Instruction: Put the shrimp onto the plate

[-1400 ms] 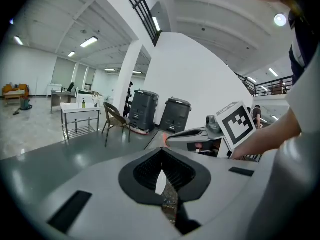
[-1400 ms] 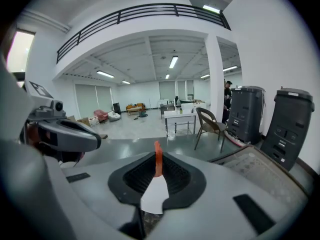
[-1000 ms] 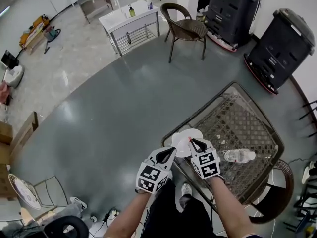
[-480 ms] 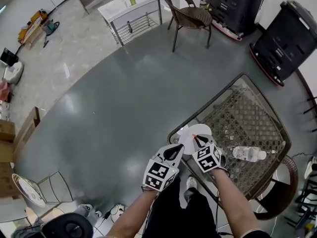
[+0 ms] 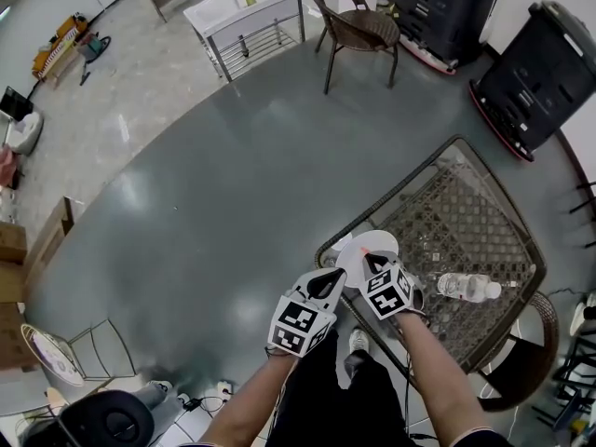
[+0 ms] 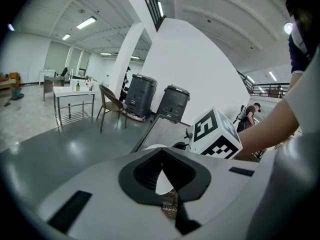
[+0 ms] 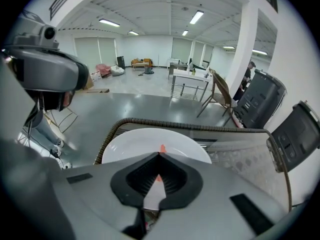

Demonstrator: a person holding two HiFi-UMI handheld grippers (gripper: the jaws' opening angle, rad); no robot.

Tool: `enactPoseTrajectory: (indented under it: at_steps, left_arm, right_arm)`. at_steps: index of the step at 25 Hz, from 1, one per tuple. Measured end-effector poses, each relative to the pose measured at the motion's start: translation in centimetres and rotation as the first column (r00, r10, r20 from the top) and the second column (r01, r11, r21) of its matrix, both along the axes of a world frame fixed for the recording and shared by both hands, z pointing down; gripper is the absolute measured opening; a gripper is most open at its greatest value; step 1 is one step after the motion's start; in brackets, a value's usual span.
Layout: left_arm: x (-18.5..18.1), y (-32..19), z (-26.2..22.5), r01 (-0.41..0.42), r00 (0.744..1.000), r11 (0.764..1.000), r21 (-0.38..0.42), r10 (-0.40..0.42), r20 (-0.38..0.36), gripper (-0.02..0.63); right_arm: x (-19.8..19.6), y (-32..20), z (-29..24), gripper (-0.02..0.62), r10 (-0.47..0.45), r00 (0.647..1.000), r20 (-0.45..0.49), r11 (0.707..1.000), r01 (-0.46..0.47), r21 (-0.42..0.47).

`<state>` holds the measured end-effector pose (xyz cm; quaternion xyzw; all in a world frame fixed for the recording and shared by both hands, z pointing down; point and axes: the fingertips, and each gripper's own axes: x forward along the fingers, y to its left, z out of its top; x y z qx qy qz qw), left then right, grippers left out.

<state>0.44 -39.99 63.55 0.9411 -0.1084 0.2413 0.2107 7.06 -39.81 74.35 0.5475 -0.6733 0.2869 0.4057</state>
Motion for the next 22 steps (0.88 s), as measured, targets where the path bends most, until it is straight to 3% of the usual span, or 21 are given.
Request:
enactPoseTrajectory:
  at_steps: [5, 9, 16, 22]
  left_arm:
    - [0.2, 0.1, -0.8, -0.011, 1.000, 1.000, 0.005, 0.011, -0.005, 0.009]
    - [0.8, 0.2, -2.6, -0.026, 0.999, 1.000, 0.018, 0.026, -0.028, 0.009]
    - [2.5, 0.4, -6.8, -0.040, 0.996, 0.998, 0.048, 0.044, -0.080, 0.009]
    - [3.9, 0.9, -11.6, -0.054, 0.987, 0.997, 0.063, 0.063, -0.149, 0.009]
  right_arm:
    - [0.1, -0.2, -2.5, 0.006, 0.066, 0.996, 0.063, 0.995, -0.070, 0.069]
    - [0.8, -0.3, -6.2, 0.006, 0.128, 0.983, 0.130, 0.975, -0.148, 0.167]
    - [2.3, 0.0, -13.6, 0.006, 0.177, 0.957, 0.229, 0.915, -0.246, 0.321]
    - [3.1, 0.4, -19.8, 0.005, 0.158, 0.932, 0.327, 0.844, -0.299, 0.446]
